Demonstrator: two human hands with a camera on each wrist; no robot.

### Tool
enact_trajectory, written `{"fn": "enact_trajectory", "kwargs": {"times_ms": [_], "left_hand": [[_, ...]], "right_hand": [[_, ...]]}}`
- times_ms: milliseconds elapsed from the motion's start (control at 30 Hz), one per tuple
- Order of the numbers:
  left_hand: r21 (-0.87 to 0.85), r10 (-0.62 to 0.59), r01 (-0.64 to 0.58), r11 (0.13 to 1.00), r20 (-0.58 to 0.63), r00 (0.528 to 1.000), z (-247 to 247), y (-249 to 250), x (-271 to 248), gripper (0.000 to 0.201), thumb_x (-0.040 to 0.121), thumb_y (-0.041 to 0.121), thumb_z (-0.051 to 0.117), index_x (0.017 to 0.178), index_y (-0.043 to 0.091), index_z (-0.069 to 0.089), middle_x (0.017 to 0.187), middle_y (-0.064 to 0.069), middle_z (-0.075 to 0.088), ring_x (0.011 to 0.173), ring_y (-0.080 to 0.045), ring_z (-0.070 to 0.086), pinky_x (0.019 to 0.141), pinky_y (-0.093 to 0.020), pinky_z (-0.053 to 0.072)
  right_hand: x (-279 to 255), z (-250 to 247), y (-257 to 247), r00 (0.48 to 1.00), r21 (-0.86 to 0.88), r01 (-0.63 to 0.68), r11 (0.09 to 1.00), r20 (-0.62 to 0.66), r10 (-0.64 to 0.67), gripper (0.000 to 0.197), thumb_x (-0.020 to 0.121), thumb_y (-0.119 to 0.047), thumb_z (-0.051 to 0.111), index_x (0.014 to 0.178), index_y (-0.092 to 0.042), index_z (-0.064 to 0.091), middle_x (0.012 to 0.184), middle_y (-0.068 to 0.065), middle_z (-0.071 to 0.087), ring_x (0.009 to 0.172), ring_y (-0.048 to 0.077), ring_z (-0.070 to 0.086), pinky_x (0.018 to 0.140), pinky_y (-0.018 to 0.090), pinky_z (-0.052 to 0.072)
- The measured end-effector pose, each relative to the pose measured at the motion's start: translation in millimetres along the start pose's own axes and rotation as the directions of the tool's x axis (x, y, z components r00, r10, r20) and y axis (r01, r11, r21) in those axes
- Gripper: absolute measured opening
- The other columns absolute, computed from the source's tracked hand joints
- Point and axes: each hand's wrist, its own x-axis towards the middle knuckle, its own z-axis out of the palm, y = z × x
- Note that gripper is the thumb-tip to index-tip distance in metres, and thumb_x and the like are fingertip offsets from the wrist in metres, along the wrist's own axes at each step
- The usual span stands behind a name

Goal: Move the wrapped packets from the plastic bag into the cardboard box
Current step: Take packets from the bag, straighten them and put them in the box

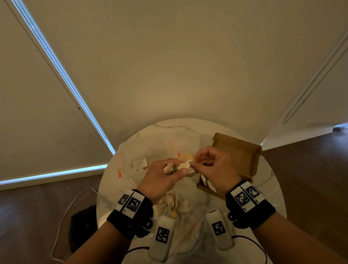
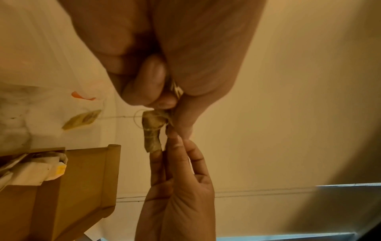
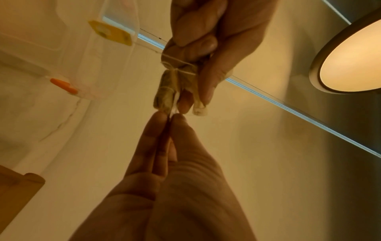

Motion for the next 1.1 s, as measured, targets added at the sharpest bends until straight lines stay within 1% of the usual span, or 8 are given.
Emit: {"fn": "enact_trajectory", "kwargs": {"times_ms": [100,267,533,633,700,867,967,1100], "left_hand": [[0.107,0.073,-0.067,0.992,-0.052,0.996,-0.6,1.7,1.0,0.009,0.084,0.004,0.071,0.091,0.006,0.076,0.083,0.005,0.069,0.057,0.002,0.057,0.053,-0.011,0.041],[0.275,0.219,-0.196,0.941,-0.057,0.974,-1.3,0.0,5.1,0.017,0.081,0.014,0.077,0.097,0.018,0.077,0.100,-0.001,0.071,0.094,-0.011,0.067,0.081,-0.022,0.051],[0.127,0.148,-0.137,0.982,-0.085,0.985,-6.3,5.9,-2.1,0.041,0.062,0.029,0.083,0.100,0.019,0.075,0.105,0.005,0.072,0.097,-0.008,0.067,0.083,-0.025,0.055],[0.049,0.098,-0.092,0.995,-0.143,0.985,-12.0,6.7,-1.2,0.031,0.070,0.034,0.076,0.096,0.017,0.076,0.079,0.009,0.070,0.055,-0.003,0.056,0.051,-0.018,0.044],[-0.028,0.062,-0.070,0.997,-0.227,0.972,-14.7,6.0,2.7,0.018,0.080,0.023,0.074,0.094,0.010,0.075,0.078,-0.001,0.072,0.042,0.002,0.043,0.045,-0.011,0.034],[0.117,0.132,-0.103,0.988,-0.275,0.952,-15.5,6.8,5.9,0.001,0.079,0.012,0.077,0.079,0.013,0.077,0.088,-0.002,0.074,0.059,-0.001,0.057,0.056,-0.012,0.042],[0.192,0.194,-0.152,0.969,-0.220,0.956,-7.9,11.0,4.7,0.004,0.076,0.013,0.081,0.077,0.015,0.078,0.087,0.002,0.073,0.081,-0.009,0.067,0.072,-0.020,0.050],[0.198,0.220,-0.183,0.963,-0.180,0.959,-2.0,14.5,6.5,0.006,0.075,0.010,0.082,0.077,0.014,0.078,0.086,0.000,0.074,0.085,-0.017,0.070,0.081,-0.035,0.055]], "right_hand": [[-2.2,1.3,-2.2,0.999,-0.063,0.049,0.997,-0.019,-0.051,0.005,0.084,-0.009,0.071,0.079,-0.011,0.072,0.075,0.002,0.070,0.068,0.017,0.067,0.064,0.030,0.057],[-4.0,8.1,-7.5,0.999,-0.233,0.045,0.971,0.000,-0.046,0.021,0.081,-0.036,0.073,0.070,-0.017,0.074,0.074,-0.002,0.065,0.066,0.013,0.061,0.059,0.027,0.049],[-3.4,1.0,-18.4,0.999,-0.060,-0.026,0.998,0.041,0.028,0.002,0.082,-0.008,0.073,0.081,-0.010,0.073,0.072,0.003,0.071,0.065,0.015,0.067,0.061,0.021,0.053],[-4.5,-8.3,-19.1,0.999,-0.038,-0.023,0.999,0.032,0.025,0.010,0.082,-0.005,0.071,0.079,-0.015,0.071,0.072,0.003,0.071,0.065,0.016,0.067,0.062,0.022,0.054],[-3.3,-15.7,-19.1,0.999,-0.049,-0.023,0.999,0.030,0.024,0.013,0.083,-0.006,0.070,0.079,-0.019,0.071,0.074,0.004,0.071,0.069,0.019,0.067,0.065,0.024,0.056],[-0.8,-22.9,-18.9,0.998,-0.118,-0.019,0.993,0.065,0.027,0.014,0.085,-0.010,0.070,0.081,-0.023,0.072,0.078,-0.001,0.071,0.075,0.014,0.067,0.069,0.024,0.056],[-1.5,-20.7,-19.3,0.996,-0.138,-0.025,0.990,0.079,0.036,0.007,0.085,-0.013,0.070,0.081,-0.018,0.072,0.077,0.000,0.071,0.073,0.014,0.066,0.067,0.022,0.055],[-0.3,-18.5,-17.4,0.995,-0.167,-0.023,0.986,0.090,0.038,0.006,0.086,-0.012,0.069,0.080,-0.013,0.071,0.076,0.000,0.070,0.071,0.010,0.065,0.065,0.018,0.053]]}}
